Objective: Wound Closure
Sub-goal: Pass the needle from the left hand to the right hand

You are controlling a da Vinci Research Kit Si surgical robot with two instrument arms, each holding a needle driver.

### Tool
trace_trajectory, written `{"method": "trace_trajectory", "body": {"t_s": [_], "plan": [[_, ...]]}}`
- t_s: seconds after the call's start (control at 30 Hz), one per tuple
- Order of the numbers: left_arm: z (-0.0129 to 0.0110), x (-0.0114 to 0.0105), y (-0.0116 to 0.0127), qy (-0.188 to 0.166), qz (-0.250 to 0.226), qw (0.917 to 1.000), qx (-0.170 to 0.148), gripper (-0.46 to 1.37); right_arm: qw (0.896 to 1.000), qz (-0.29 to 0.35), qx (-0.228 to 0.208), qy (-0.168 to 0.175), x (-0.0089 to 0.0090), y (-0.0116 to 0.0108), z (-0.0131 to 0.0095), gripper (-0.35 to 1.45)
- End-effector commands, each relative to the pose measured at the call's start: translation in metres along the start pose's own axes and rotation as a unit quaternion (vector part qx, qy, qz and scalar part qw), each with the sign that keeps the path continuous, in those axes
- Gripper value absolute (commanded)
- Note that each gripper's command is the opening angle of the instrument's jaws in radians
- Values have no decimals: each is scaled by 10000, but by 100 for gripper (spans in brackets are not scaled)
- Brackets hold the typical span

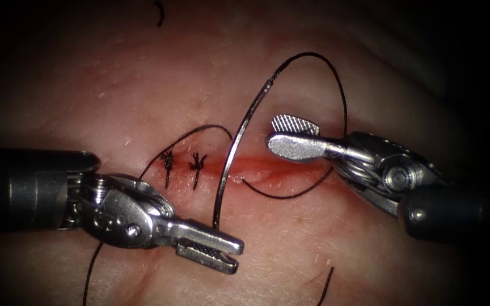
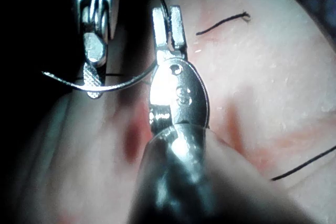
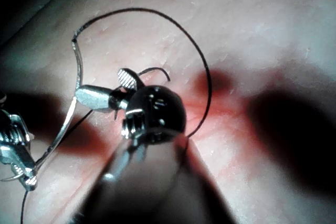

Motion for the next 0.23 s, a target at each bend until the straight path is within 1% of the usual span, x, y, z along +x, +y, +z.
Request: {"method": "trace_trajectory", "body": {"t_s": [0.03, 0.23], "plan": [[0, -1, 0, -3, 3, 10000, -8, -35, 10000, -11, 32, 3, 0, 0, 1, 112], [2, -4, 0, -7, 10, 10000, -5, -35, 9998, 72, 122, 103, -1, -1, 2, 113]]}}
